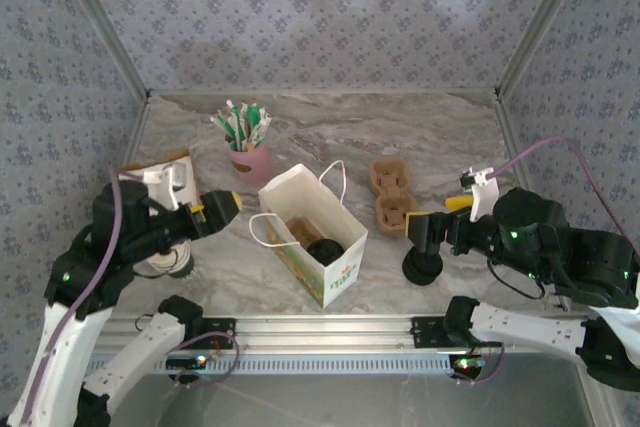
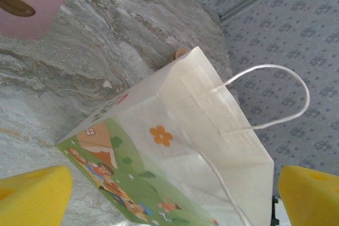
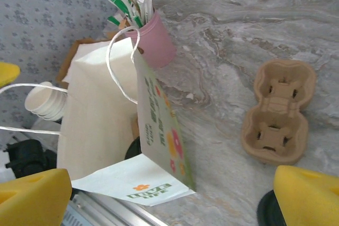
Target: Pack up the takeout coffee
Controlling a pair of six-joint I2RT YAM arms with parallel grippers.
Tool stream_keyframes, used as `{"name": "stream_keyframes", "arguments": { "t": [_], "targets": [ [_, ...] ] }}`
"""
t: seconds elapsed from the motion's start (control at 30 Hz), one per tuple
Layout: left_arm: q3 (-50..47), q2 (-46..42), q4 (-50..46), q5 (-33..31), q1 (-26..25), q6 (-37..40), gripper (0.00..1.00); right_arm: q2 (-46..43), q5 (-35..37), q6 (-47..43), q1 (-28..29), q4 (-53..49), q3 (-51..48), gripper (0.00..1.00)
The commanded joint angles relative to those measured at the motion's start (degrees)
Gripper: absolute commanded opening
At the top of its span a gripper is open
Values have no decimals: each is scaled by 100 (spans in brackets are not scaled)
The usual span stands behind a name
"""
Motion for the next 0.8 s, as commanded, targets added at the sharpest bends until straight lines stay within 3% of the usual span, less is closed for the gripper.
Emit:
{"name": "stream_keyframes", "arguments": {
  "t": [0.0, 0.2, 0.63, 0.77],
  "targets": [
    [391, 328, 337, 54, -30, 336, 99, 233, 219, -507, -102, -222, 310, 100],
    [599, 860, 628, 59, -34, 462, 99, 523, -19, -962, -484, -1, 248, 100],
    [987, 1760, 1140, 364, -48, 530, 99, 1012, -2433, -1280, -2377, 604, 2, 100],
    [1119, 1953, 1185, 427, -117, 547, 99, 1122, -2871, -1280, -2812, 683, 4, 100]
  ]
}}
